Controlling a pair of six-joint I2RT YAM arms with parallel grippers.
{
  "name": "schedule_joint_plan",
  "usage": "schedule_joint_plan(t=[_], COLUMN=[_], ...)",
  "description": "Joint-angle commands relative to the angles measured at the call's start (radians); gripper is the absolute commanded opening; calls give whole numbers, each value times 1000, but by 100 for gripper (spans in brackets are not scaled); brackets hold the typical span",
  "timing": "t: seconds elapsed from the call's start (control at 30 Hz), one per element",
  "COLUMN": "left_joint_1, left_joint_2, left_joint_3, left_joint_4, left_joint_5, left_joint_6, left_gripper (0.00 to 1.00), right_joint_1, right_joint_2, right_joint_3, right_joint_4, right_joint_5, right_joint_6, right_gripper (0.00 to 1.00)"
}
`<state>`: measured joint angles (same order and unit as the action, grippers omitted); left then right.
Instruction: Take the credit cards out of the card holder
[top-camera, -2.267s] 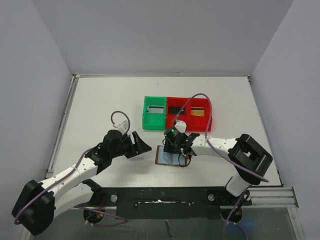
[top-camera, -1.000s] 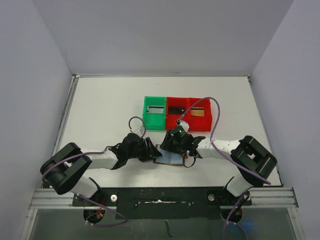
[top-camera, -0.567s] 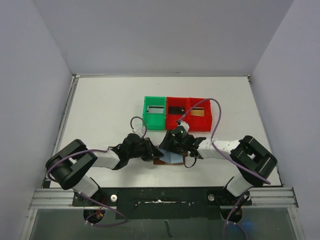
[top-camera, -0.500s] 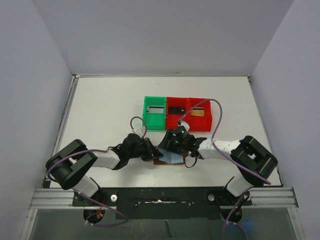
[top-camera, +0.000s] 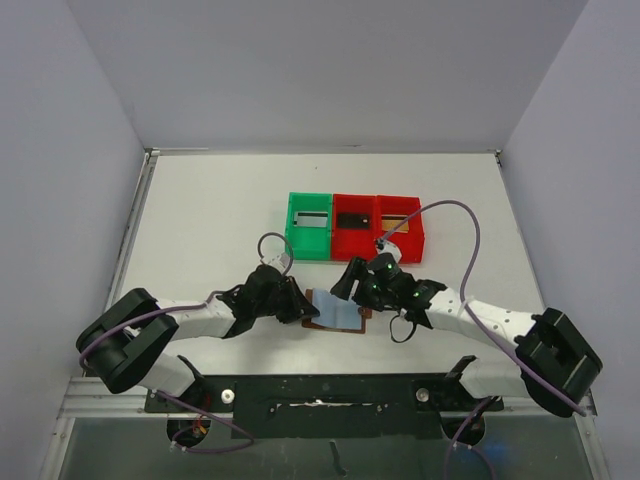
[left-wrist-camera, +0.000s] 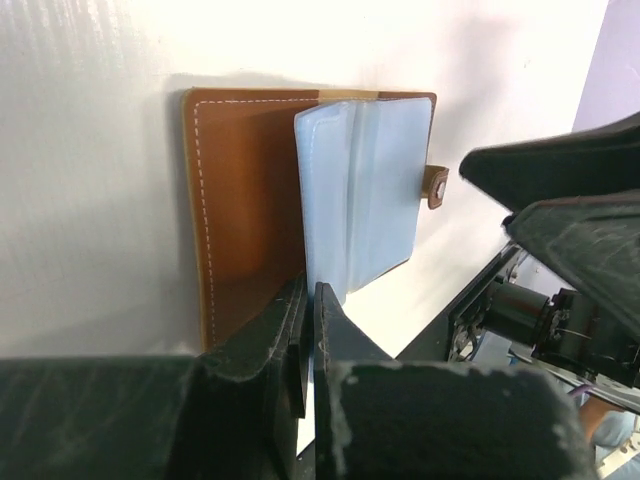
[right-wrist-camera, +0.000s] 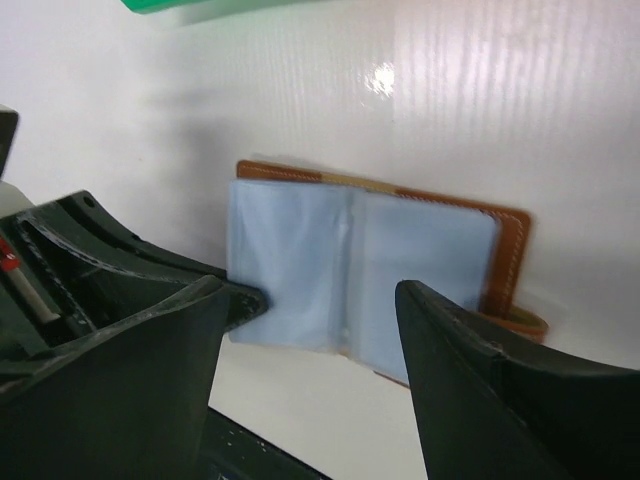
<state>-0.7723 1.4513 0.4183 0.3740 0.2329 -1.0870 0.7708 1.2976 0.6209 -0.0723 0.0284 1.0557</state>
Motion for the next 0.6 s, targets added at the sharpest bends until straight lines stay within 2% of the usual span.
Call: schedule_joint_plan(t=[0.0, 0.13, 0.43, 0.57], left_joint_1=[-8, -13, -15, -3], left_joint_2=[-38, -31, -20, -22], left_joint_3=[43, 54, 86, 116], left_joint_4=[-27, -23, -40, -100], left_joint_5=[-21, -11, -7, -14], left_joint_6=[41, 45, 66, 110], left_gripper=[0, 10, 32, 36], right_joint_1=[8, 44, 78, 75], right_joint_2=[-100, -139, -112, -128], right_joint_3=[-79, -127, -125, -138], right_joint_4=[-84, -86, -98, -102], right_joint_5=[33, 27, 63, 73], right_joint_6=[59, 107, 125, 128], right_gripper=[67, 65, 61, 61])
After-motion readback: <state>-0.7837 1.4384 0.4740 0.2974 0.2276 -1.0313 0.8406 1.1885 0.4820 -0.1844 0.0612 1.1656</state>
